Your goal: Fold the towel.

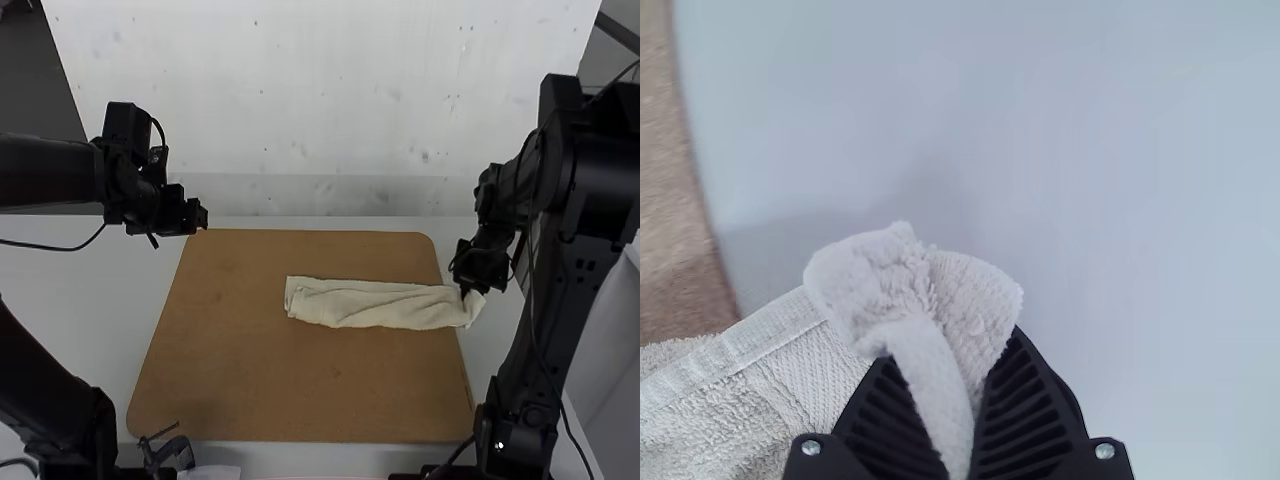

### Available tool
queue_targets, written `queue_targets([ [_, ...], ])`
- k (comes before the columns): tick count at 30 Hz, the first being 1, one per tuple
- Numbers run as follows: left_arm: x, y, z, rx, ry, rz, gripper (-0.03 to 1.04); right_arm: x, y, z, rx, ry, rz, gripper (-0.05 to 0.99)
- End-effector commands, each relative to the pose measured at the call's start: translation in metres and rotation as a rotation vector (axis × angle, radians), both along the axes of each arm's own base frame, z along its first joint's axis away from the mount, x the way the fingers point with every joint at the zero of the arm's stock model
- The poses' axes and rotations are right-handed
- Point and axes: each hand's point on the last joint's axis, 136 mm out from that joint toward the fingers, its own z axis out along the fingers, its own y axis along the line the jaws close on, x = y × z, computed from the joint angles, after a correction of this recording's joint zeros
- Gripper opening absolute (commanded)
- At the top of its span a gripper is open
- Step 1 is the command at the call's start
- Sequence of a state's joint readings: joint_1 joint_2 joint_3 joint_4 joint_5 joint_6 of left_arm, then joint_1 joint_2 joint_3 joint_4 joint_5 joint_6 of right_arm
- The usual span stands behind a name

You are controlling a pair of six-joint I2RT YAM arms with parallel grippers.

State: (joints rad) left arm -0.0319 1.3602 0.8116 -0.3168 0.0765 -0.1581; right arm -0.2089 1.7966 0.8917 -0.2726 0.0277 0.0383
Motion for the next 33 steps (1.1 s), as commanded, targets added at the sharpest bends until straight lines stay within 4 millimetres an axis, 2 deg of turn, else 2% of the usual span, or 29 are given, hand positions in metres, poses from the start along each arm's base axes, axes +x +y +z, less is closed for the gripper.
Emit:
queue_targets([
  [1, 0.012, -0.001, 0.021, -0.014, -0.055, -0.004, 0.98, 0.015, -0.036, 0.027, -0.077, -0.062, -0.024, 0.02],
  [3, 0.011, -0.001, 0.021, -0.014, -0.057, -0.004, 0.98, 0.018, -0.038, 0.032, -0.080, -0.068, -0.022, 0.02],
  [6, 0.011, 0.002, 0.024, -0.015, -0.066, 0.002, 0.98, 0.022, -0.018, 0.038, -0.074, -0.067, 0.018, 0.02],
  [11, 0.010, 0.003, 0.032, -0.025, -0.086, 0.000, 0.98, 0.026, 0.047, 0.060, -0.071, -0.094, 0.119, 0.02],
  [18, 0.011, 0.007, 0.032, -0.023, -0.086, 0.008, 0.98, 0.018, 0.147, 0.089, -0.082, -0.123, 0.279, 0.02],
  [24, 0.011, 0.008, 0.031, -0.023, -0.085, 0.011, 0.97, 0.012, 0.214, 0.084, -0.086, -0.098, 0.376, 0.02],
  [27, 0.011, 0.011, 0.031, -0.024, -0.085, 0.018, 0.97, 0.006, 0.238, 0.080, -0.101, -0.087, 0.414, 0.02],
  [33, 0.011, 0.014, 0.031, -0.022, -0.087, 0.025, 0.97, 0.010, 0.280, 0.079, -0.117, -0.087, 0.466, 0.02],
])
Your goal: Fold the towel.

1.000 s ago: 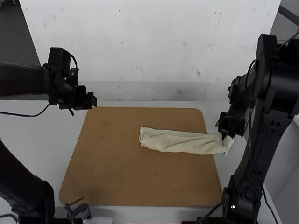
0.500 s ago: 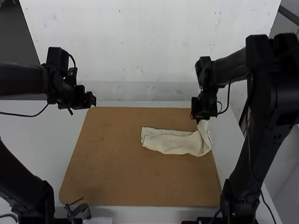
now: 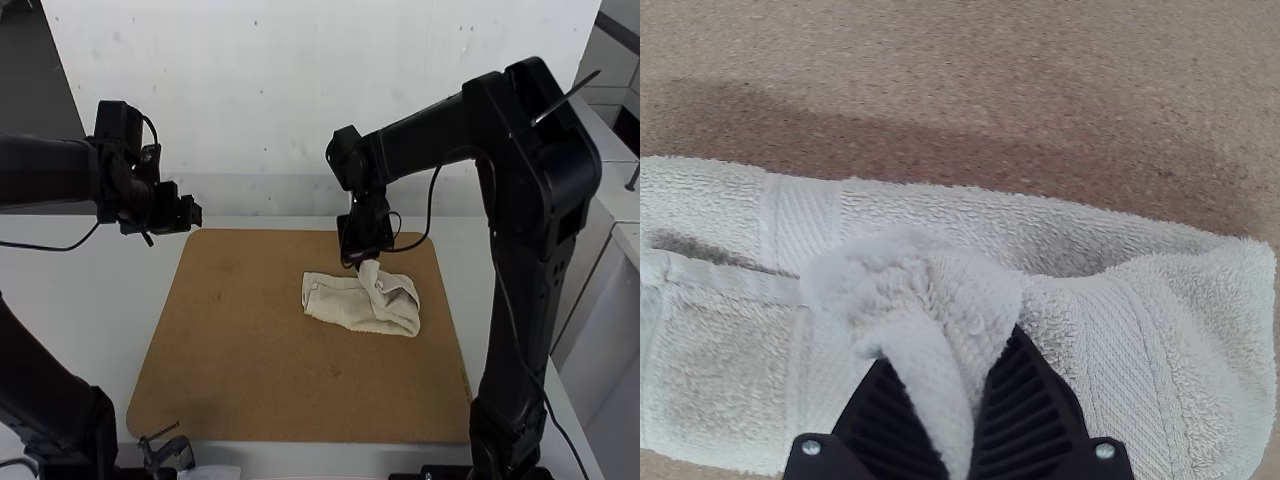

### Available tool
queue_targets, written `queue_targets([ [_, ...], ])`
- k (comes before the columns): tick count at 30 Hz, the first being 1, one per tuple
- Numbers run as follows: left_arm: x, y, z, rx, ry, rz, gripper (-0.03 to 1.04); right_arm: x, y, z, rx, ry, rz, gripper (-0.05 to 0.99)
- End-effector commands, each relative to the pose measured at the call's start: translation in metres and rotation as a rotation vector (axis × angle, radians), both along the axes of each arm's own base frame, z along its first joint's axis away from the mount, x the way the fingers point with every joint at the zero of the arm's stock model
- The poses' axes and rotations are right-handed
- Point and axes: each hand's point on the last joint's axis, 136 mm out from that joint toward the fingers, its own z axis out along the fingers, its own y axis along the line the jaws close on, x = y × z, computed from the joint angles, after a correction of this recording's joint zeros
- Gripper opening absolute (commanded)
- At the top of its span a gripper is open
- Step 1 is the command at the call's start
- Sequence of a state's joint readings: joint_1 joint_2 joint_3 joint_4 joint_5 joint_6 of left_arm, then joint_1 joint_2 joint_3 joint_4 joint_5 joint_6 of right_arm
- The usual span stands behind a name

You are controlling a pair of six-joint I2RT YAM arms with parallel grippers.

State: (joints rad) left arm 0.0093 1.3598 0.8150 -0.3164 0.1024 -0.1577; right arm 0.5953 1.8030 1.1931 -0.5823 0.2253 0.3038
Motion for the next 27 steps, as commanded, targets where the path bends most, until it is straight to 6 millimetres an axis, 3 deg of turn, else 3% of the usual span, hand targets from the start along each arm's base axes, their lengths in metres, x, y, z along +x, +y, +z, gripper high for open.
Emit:
queue_targets([
  [1, 0.010, 0.004, 0.030, -0.002, -0.084, 0.004, 0.97, 0.013, 0.024, 0.011, -0.002, -0.044, -0.019, 0.02],
  [6, 0.013, 0.009, 0.031, 0.006, -0.091, 0.008, 0.97, 0.016, 0.057, 0.017, 0.005, -0.069, 0.022, 0.02],
  [11, 0.015, 0.013, 0.029, 0.008, -0.092, 0.016, 0.97, 0.006, 0.082, 0.006, -0.019, -0.044, 0.049, 0.02],
  [17, 0.015, 0.016, 0.029, 0.010, -0.093, 0.022, 0.97, -0.004, 0.085, -0.018, -0.084, -0.026, 0.055, 0.02],
  [22, 0.015, 0.015, 0.028, 0.010, -0.090, 0.019, 0.97, -0.005, 0.084, -0.025, -0.094, -0.026, 0.043, 0.02],
  [23, 0.015, 0.015, 0.028, 0.010, -0.090, 0.019, 0.97, -0.004, 0.085, -0.021, -0.084, -0.035, 0.042, 0.06],
  [26, 0.015, 0.015, 0.028, 0.011, -0.092, 0.019, 0.97, 0.005, 0.093, 0.008, -0.015, -0.098, 0.032, 0.42],
  [27, 0.016, 0.016, 0.029, 0.012, -0.095, 0.021, 0.97, 0.009, 0.094, 0.019, 0.006, -0.120, 0.028, 0.49],
])
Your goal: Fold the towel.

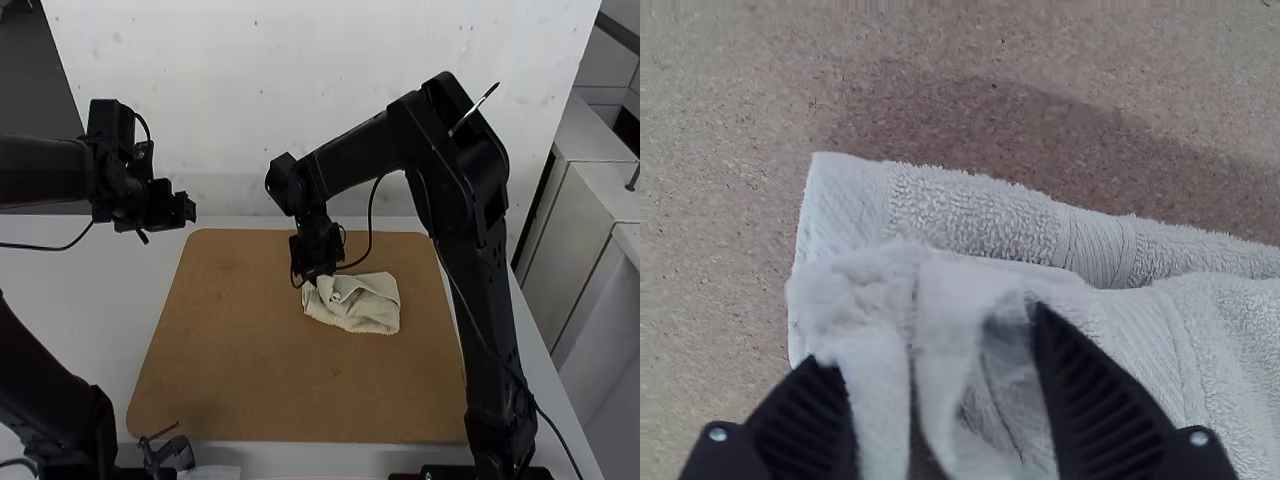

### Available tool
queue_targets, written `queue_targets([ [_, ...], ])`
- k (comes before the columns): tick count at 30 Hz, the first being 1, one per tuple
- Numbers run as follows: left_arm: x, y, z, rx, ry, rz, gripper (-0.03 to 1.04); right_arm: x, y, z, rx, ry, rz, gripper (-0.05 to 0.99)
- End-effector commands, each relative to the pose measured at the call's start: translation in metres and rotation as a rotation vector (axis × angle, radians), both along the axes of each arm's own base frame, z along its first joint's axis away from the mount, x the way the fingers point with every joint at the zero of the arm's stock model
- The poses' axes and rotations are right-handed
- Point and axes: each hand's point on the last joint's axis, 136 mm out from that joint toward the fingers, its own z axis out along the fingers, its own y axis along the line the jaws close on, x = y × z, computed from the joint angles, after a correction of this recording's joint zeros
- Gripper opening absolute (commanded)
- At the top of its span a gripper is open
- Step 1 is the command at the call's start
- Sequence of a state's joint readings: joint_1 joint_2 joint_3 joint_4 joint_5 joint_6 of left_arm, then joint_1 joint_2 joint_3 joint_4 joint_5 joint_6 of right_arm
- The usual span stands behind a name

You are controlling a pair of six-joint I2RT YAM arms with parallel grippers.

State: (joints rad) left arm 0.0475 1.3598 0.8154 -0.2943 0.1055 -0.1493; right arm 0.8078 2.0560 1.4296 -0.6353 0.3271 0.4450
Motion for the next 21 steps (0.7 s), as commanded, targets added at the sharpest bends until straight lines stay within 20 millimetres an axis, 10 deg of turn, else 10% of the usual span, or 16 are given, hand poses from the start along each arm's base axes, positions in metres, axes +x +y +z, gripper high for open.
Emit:
queue_targets([
  [1, 0.011, 0.003, 0.024, 0.009, -0.070, -0.008, 0.97, 0.017, 0.007, 0.060, 0.102, -0.124, -0.029, 0.51],
  [7, 0.012, 0.006, 0.026, 0.010, -0.076, 0.002, 0.97, 0.034, -0.021, 0.094, 0.145, -0.179, -0.095, 0.50],
  [12, 0.012, 0.006, 0.025, 0.009, -0.075, 0.002, 0.97, 0.017, -0.047, 0.063, 0.071, -0.117, -0.104, 0.02],
  [21, 0.012, 0.006, 0.026, 0.010, -0.076, 0.002, 0.97, -0.011, -0.038, 0.024, 0.025, -0.049, -0.046, 0.02],
])
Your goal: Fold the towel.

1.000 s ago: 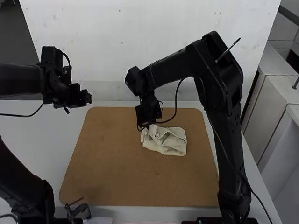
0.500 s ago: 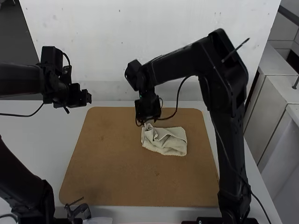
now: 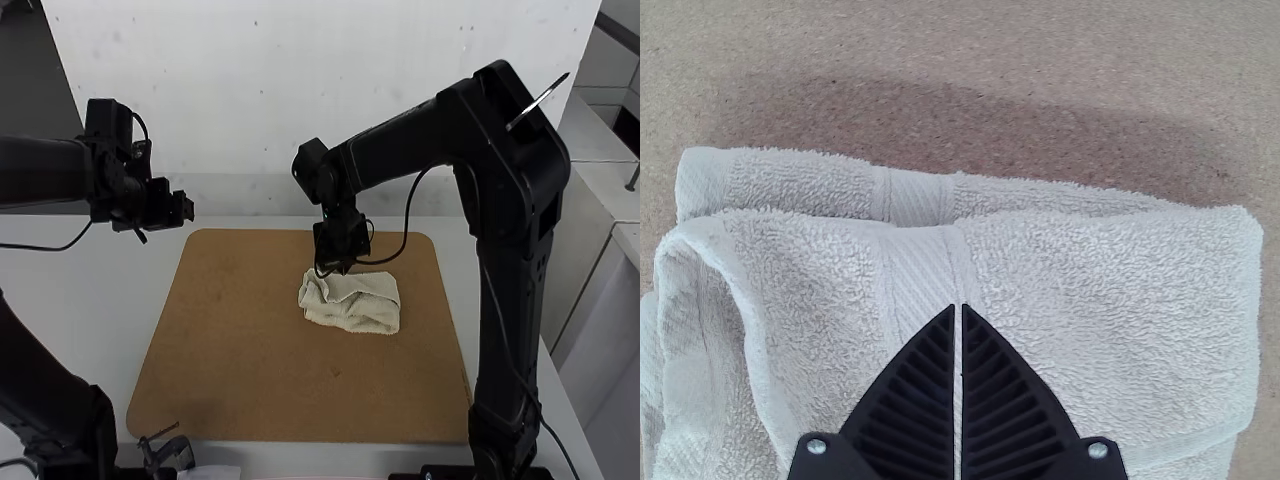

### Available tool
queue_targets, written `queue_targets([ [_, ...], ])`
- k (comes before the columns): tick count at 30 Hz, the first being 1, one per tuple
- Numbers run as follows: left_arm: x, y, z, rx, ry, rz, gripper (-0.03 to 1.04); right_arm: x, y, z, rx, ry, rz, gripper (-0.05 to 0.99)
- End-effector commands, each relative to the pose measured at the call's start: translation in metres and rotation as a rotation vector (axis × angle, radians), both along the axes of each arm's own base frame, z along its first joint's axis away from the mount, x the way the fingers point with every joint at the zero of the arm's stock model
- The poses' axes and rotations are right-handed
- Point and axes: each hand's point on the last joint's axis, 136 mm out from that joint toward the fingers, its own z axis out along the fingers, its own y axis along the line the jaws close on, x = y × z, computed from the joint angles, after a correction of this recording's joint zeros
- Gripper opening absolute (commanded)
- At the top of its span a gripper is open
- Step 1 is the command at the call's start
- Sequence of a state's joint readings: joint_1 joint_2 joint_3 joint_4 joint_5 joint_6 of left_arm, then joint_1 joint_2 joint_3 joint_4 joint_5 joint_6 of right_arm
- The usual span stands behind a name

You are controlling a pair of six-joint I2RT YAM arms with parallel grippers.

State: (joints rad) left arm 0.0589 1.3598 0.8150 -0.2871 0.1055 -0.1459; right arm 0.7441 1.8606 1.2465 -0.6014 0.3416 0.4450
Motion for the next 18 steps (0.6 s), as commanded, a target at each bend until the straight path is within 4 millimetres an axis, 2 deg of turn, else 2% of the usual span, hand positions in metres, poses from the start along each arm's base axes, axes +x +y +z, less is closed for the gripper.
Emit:
queue_targets([
  [1, 0.011, 0.002, 0.025, 0.007, -0.069, -0.007, 0.97, -0.004, 0.014, -0.003, 0.002, -0.006, 0.030, 0.02],
  [8, 0.011, 0.002, 0.025, 0.008, -0.071, -0.009, 0.97, -0.012, 0.034, -0.024, -0.021, 0.026, 0.072, 0.02],
  [12, 0.011, 0.003, 0.026, 0.009, -0.074, -0.007, 0.97, -0.016, 0.053, -0.027, 0.006, 0.018, 0.096, 0.02],
  [18, 0.012, 0.003, 0.025, 0.010, -0.074, -0.008, 0.97, -0.017, 0.076, -0.017, 0.051, -0.010, 0.121, 0.02],
])
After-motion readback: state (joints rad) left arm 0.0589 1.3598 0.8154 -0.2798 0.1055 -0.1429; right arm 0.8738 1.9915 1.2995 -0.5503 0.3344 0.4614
